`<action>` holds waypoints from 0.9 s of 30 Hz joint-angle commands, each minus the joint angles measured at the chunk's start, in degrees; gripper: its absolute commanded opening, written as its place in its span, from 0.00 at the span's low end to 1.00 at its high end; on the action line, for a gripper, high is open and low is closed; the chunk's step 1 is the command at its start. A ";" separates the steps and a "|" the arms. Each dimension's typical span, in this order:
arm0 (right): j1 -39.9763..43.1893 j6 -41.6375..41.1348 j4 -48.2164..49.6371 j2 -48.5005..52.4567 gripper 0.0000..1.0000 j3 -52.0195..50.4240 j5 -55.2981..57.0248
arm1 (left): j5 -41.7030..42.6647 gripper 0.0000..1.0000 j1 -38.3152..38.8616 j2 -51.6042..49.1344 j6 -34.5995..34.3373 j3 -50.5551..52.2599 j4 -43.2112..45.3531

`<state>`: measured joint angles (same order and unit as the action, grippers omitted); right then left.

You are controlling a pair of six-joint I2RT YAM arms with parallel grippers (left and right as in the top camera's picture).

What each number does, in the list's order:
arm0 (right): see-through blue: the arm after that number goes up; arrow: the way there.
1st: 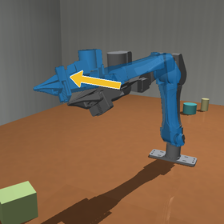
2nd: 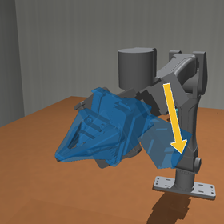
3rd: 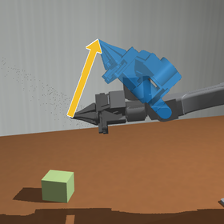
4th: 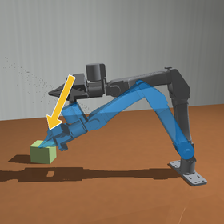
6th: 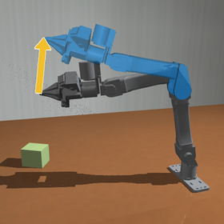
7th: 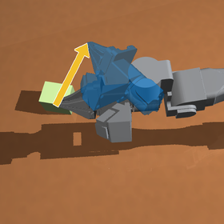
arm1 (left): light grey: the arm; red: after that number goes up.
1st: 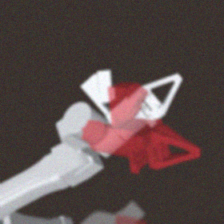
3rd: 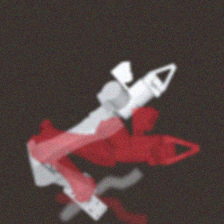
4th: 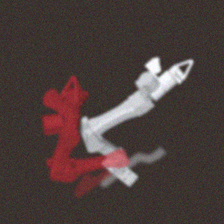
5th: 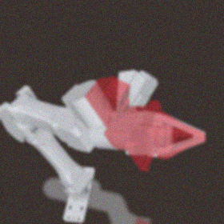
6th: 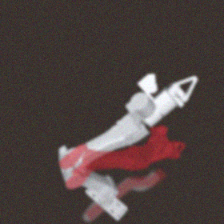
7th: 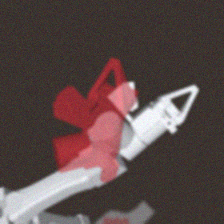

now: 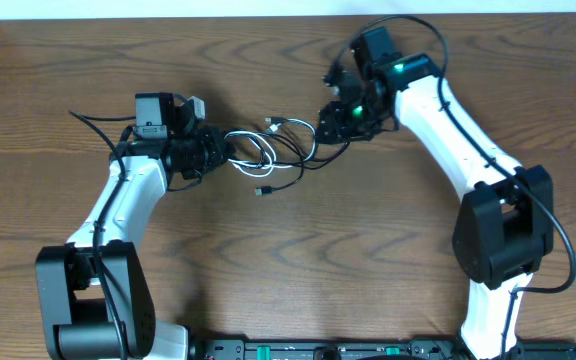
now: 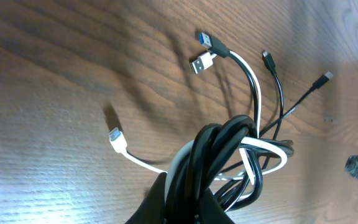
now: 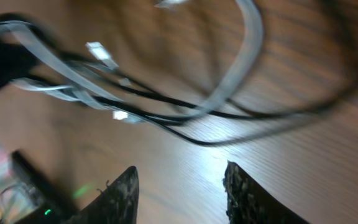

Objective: Untangle cables

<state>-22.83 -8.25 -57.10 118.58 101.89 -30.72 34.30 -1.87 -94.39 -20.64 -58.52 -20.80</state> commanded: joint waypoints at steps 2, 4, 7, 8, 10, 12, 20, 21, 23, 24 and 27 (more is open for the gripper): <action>-4.81 -0.39 3.26 -0.02 0.45 -0.24 -4.20 | 1.29 0.07 1.16 0.52 -4.31 -0.59 -0.74; -6.78 -4.44 4.90 0.02 0.46 -0.24 0.70 | 1.31 0.08 1.53 0.52 -5.18 -0.59 -0.74; -9.42 -8.74 7.08 0.24 0.50 -0.37 6.25 | 1.31 0.07 1.86 0.52 -5.18 -0.59 -0.74; -10.21 -9.38 7.78 0.46 0.51 -0.37 6.91 | 1.33 0.08 1.97 0.52 -5.18 -0.59 -0.76; -11.47 -10.16 8.98 0.94 0.53 -0.37 7.80 | 1.33 0.08 1.97 0.52 -5.18 -0.59 -0.76; -12.20 -12.04 9.40 1.51 0.53 -0.37 10.03 | 1.33 0.08 1.97 0.52 -5.18 -0.59 -0.76; -14.21 -14.19 11.93 5.29 0.53 -0.39 14.25 | 1.33 0.07 1.97 0.52 -5.18 -0.59 -0.76; -14.34 -14.47 12.26 5.57 0.53 -0.39 14.32 | 1.33 0.07 1.97 0.52 -5.18 -0.59 -0.76; -14.71 -15.30 13.29 6.10 0.52 -0.39 14.32 | 1.36 0.07 1.97 0.52 -5.18 -0.59 -0.76; -14.97 -15.76 14.05 6.45 0.52 -0.39 14.27 | 1.38 0.08 1.97 0.52 -5.18 -0.59 -0.76; -15.32 -17.38 16.37 7.34 0.51 -0.39 14.32 | 2.86 0.08 1.97 0.52 -5.18 -0.59 -0.74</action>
<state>-37.34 -22.94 -42.35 124.46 101.60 -17.21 34.68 -0.10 -94.39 -25.56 -58.52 -21.37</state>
